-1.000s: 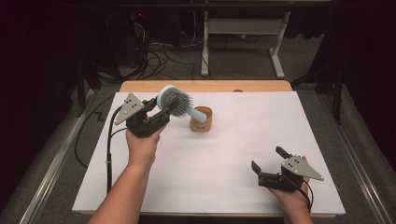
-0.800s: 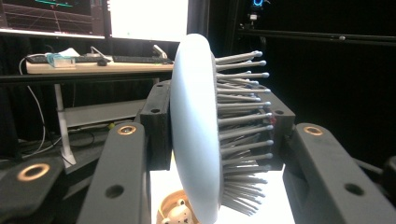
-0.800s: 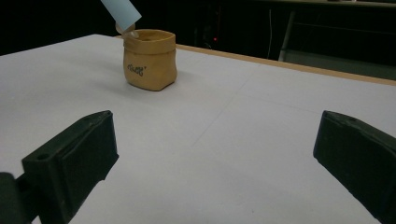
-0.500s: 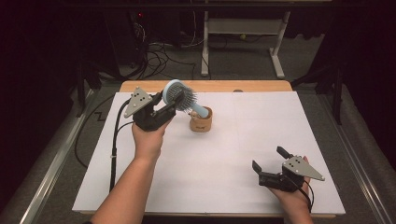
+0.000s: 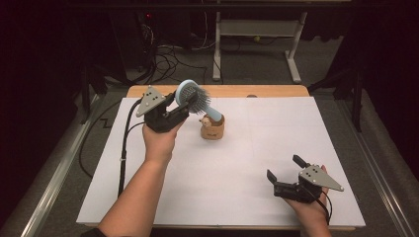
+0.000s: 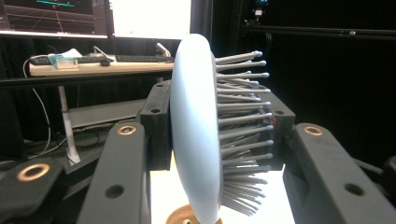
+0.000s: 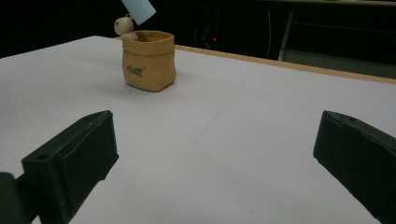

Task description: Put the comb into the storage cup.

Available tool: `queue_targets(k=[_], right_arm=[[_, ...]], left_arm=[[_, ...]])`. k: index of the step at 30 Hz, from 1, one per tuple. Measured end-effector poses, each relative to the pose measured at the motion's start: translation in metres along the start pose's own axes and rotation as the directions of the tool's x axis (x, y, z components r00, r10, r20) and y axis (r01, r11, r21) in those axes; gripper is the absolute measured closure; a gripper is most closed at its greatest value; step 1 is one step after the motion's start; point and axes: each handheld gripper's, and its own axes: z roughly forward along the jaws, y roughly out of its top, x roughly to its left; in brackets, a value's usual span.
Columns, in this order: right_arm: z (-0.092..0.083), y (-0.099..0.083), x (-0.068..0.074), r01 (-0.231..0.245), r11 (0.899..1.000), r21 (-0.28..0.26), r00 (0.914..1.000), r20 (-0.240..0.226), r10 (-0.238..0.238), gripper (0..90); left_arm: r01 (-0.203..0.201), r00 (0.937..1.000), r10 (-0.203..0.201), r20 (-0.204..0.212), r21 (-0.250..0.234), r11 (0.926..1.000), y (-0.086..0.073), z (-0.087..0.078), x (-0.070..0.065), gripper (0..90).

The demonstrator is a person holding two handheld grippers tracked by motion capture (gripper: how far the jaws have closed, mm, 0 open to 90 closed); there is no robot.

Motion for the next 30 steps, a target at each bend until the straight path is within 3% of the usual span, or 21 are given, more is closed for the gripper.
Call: queue_targets(k=[15, 30], right_arm=[[0.0, -0.001, -0.001, -0.008, 1.0, 0.007, 0.9999, 0.008, 0.008, 0.4], [-0.001, 0.0, -0.002, -0.015, 1.0, -0.003, 0.9999, 0.009, 0.015, 0.4]], left_arm=[[-0.008, 0.9998, 0.009, -0.019, 0.058, 0.9983, -0.008, 0.015, 0.002, 57.0], [-0.021, 0.9995, 0.023, -0.022, 0.079, 0.9967, -0.017, 0.024, -0.002, 56.9]])
